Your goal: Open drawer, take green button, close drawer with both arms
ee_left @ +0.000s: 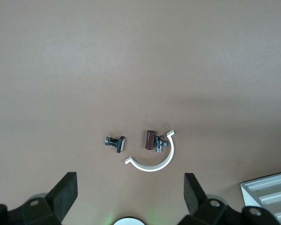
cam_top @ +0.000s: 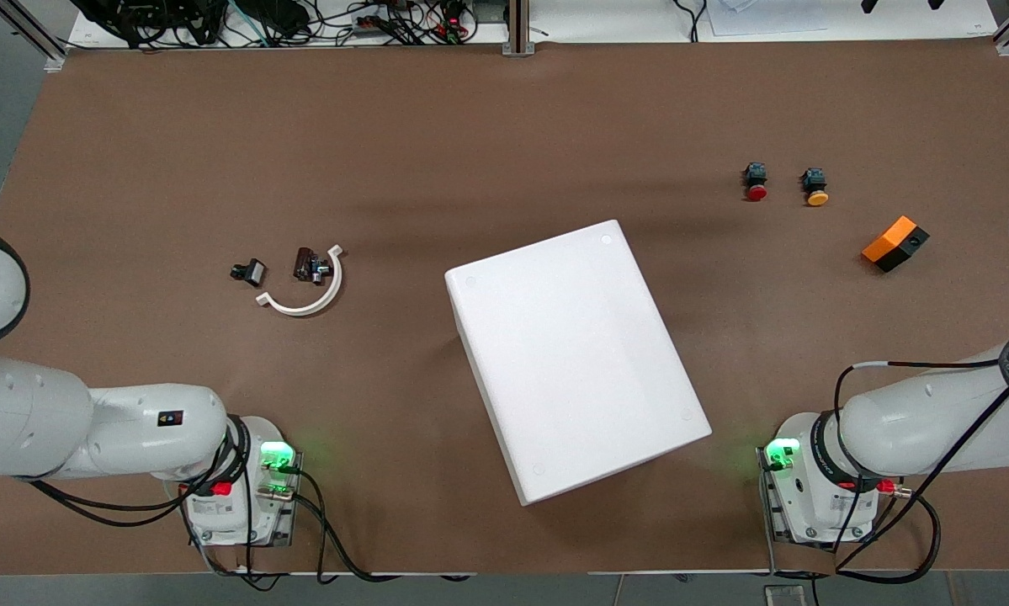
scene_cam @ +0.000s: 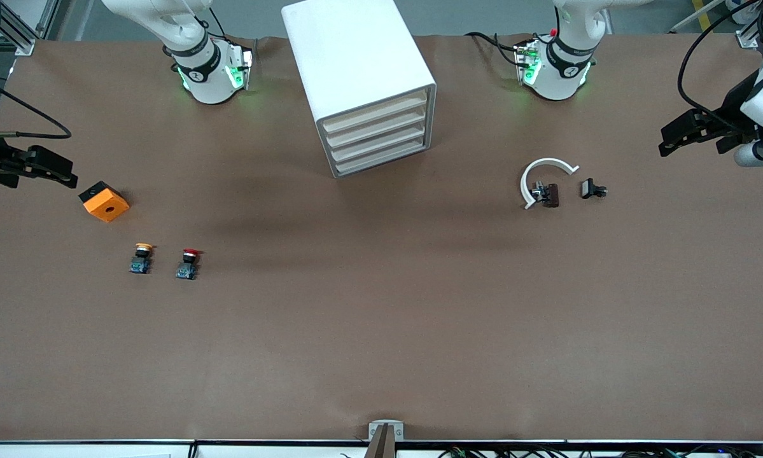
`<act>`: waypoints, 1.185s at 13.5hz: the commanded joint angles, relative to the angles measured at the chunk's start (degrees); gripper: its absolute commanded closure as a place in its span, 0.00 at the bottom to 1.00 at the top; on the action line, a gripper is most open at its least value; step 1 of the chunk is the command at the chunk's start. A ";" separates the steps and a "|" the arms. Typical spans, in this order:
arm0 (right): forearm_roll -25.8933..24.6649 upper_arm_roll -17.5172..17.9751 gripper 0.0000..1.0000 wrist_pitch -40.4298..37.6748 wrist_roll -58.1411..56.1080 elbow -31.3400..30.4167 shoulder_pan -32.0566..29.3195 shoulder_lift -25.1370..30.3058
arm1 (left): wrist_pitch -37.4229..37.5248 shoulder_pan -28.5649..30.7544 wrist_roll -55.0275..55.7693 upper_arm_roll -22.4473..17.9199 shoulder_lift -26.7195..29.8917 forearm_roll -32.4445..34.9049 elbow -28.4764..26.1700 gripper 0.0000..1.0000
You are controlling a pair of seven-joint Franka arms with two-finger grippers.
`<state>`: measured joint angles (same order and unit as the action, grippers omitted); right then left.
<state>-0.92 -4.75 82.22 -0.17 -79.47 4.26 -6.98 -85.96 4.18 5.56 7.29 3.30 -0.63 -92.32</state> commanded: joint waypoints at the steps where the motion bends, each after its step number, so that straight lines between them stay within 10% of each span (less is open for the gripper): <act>1: -0.66 0.80 0.00 0.40 0.43 -0.51 -0.75 0.56 | 1.32 -0.14 -0.81 0.27 -0.75 1.07 1.18 0.00; 16: -0.40 1.24 0.00 0.31 0.61 -0.51 0.83 0.56 | 0.79 3.38 7.24 -0.61 -11.55 1.34 -1.80 0.00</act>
<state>-0.94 -3.90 82.28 -0.17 -79.48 4.48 -6.98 -85.61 7.59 8.89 6.37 -7.75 -0.01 -93.01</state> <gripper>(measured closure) 0.000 0.000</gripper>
